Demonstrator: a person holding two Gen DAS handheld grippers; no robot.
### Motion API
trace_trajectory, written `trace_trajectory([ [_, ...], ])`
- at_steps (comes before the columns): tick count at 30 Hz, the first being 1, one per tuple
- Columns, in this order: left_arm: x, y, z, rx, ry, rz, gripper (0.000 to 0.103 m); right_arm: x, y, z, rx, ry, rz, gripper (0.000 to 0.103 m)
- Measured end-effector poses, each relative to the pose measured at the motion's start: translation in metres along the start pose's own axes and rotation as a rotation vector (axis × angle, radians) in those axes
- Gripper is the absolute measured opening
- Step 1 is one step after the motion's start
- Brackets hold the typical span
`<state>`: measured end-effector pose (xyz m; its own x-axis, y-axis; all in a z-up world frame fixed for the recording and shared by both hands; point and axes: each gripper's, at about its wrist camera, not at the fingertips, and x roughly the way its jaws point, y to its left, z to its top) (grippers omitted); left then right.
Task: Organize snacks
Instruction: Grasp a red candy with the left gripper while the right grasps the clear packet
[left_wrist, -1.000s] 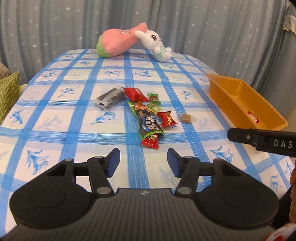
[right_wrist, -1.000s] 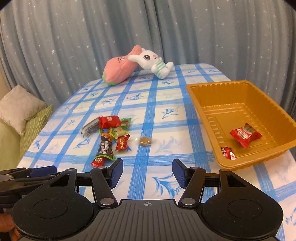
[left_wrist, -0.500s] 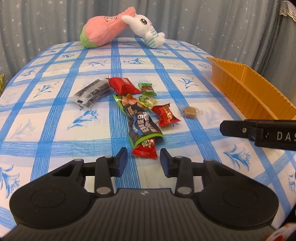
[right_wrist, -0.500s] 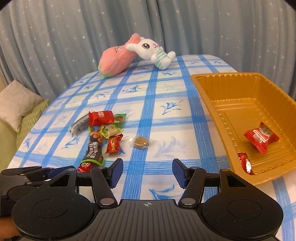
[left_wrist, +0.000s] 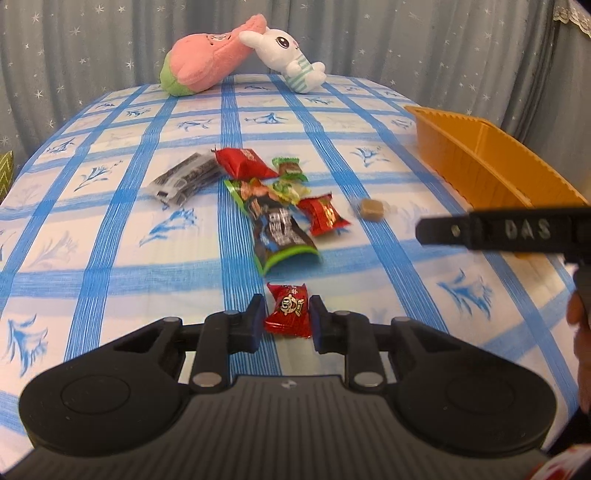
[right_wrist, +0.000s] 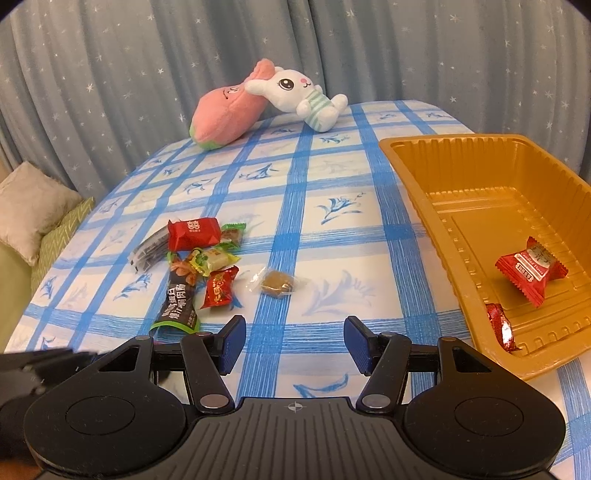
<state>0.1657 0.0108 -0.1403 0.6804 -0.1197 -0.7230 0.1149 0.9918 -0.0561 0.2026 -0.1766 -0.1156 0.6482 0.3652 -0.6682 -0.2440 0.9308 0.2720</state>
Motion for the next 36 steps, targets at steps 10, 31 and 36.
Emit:
trace_trajectory([
  [10, 0.004, -0.006, 0.000, 0.077, -0.007, 0.006, 0.023, 0.004, 0.001, -0.001, -0.014, 0.010, -0.009, 0.059],
  [31, -0.001, 0.025, 0.013, -0.037, -0.060, 0.033, 0.018, 0.061, 0.022, 0.021, -0.276, 0.003, -0.025, 0.059],
  [36, 0.000, 0.028, 0.012, -0.051, -0.056, 0.026, 0.018, 0.080, 0.025, 0.022, -0.375, 0.037, -0.019, 0.058],
])
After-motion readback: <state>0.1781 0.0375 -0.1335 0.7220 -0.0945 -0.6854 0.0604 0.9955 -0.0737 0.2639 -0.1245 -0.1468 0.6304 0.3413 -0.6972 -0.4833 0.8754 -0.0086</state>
